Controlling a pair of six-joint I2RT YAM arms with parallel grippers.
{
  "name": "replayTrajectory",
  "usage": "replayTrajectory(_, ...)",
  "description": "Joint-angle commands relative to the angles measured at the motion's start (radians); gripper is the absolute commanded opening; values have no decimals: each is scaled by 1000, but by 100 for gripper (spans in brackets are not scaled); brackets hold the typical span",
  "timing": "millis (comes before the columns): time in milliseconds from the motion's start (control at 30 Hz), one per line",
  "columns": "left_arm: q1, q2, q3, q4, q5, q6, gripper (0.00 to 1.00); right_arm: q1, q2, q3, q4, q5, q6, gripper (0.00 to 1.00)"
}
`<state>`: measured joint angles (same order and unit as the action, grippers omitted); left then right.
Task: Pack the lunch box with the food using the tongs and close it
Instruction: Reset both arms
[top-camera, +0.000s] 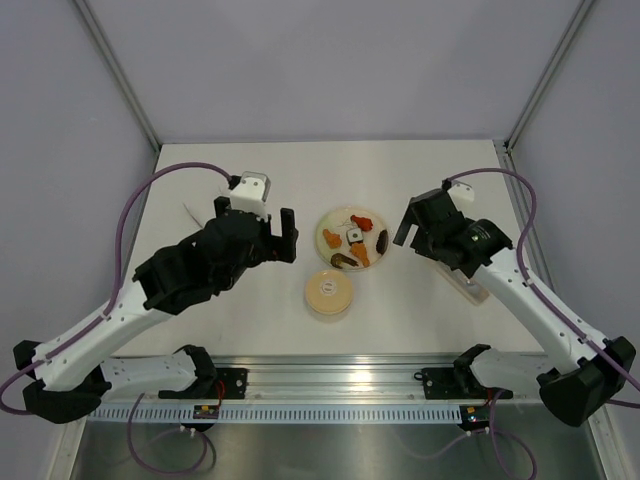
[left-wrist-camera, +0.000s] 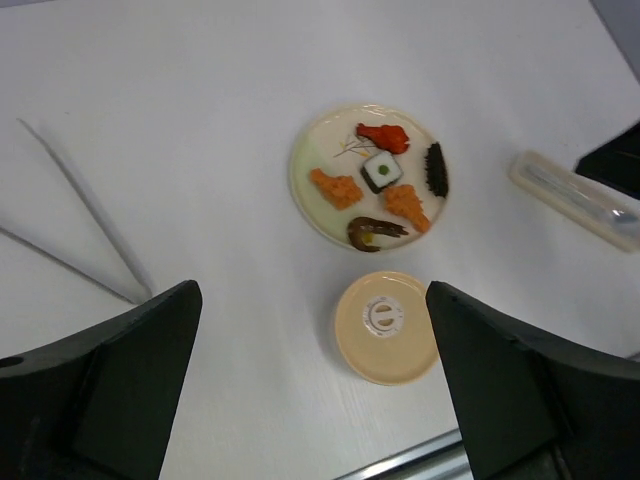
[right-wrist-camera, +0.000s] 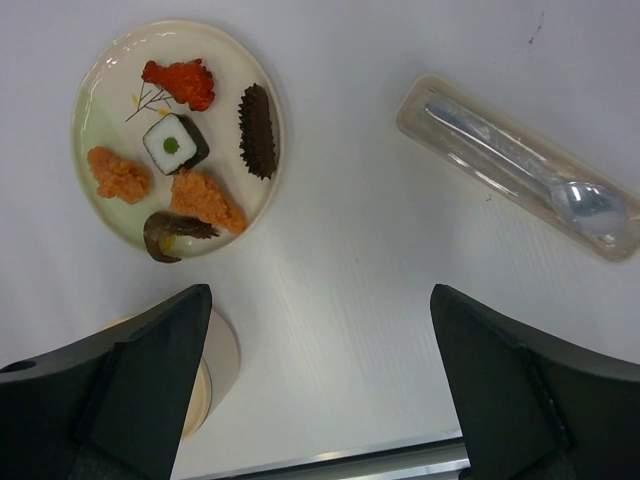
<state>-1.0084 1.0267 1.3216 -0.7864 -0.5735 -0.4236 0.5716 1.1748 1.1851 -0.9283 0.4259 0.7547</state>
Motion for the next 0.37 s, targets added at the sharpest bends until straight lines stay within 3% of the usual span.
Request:
replayTrajectory(0,20,-33,-50,88,-131,-7,99,7,-69,-41,14,108,5,99)
replayTrajectory(333,36,21,-10,30,-112,3,99,7,-122,-91,25,132,5,99)
